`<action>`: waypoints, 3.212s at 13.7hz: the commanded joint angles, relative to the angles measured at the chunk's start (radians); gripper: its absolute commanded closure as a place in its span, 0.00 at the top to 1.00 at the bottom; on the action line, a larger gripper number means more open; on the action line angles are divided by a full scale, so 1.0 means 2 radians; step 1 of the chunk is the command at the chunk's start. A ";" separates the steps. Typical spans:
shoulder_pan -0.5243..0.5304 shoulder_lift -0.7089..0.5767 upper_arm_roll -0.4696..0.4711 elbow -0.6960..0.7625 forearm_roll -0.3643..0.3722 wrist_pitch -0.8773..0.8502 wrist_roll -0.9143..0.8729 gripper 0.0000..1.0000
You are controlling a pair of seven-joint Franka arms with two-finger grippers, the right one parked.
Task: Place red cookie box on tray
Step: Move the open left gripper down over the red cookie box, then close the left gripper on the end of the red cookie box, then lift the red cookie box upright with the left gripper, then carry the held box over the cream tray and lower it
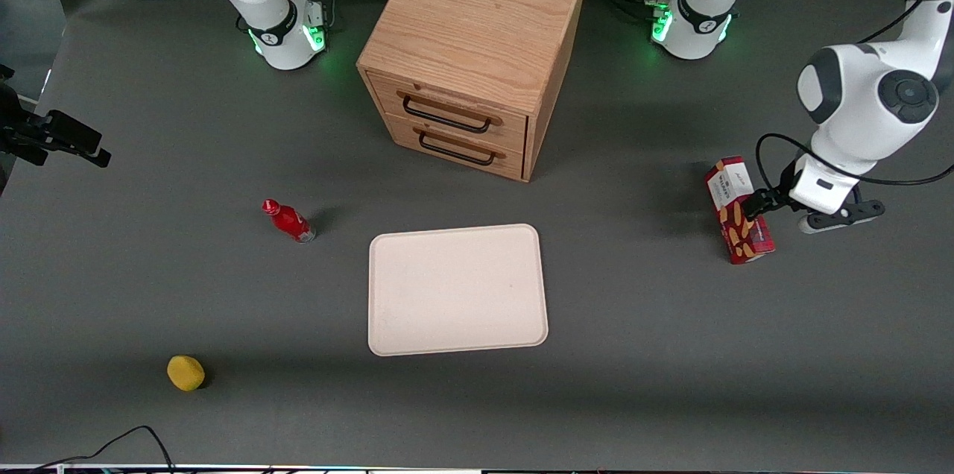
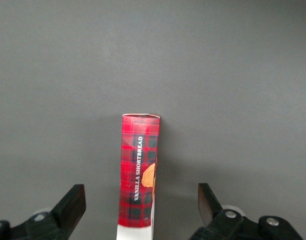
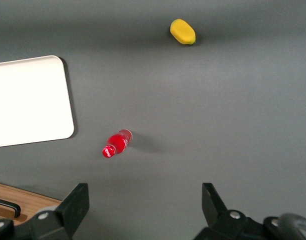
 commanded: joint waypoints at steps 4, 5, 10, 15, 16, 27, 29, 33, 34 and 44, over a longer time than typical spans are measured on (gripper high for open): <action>-0.006 0.061 0.000 -0.039 0.006 0.136 -0.026 1.00; -0.006 0.069 0.000 -0.040 0.006 0.140 -0.026 1.00; -0.005 0.076 0.001 -0.048 0.005 0.147 -0.028 0.92; -0.005 0.075 0.000 -0.049 0.005 0.144 -0.029 0.38; -0.005 0.073 0.000 -0.049 0.005 0.141 -0.029 0.27; -0.005 -0.077 -0.026 0.112 0.005 -0.275 -0.047 0.10; -0.005 -0.077 -0.040 0.203 0.003 -0.388 -0.047 0.10; -0.007 -0.066 -0.083 0.307 0.003 -0.491 -0.091 0.10; -0.007 -0.057 -0.097 0.324 0.002 -0.499 -0.107 0.11; -0.063 0.152 -0.251 0.483 -0.002 -0.382 -0.424 0.12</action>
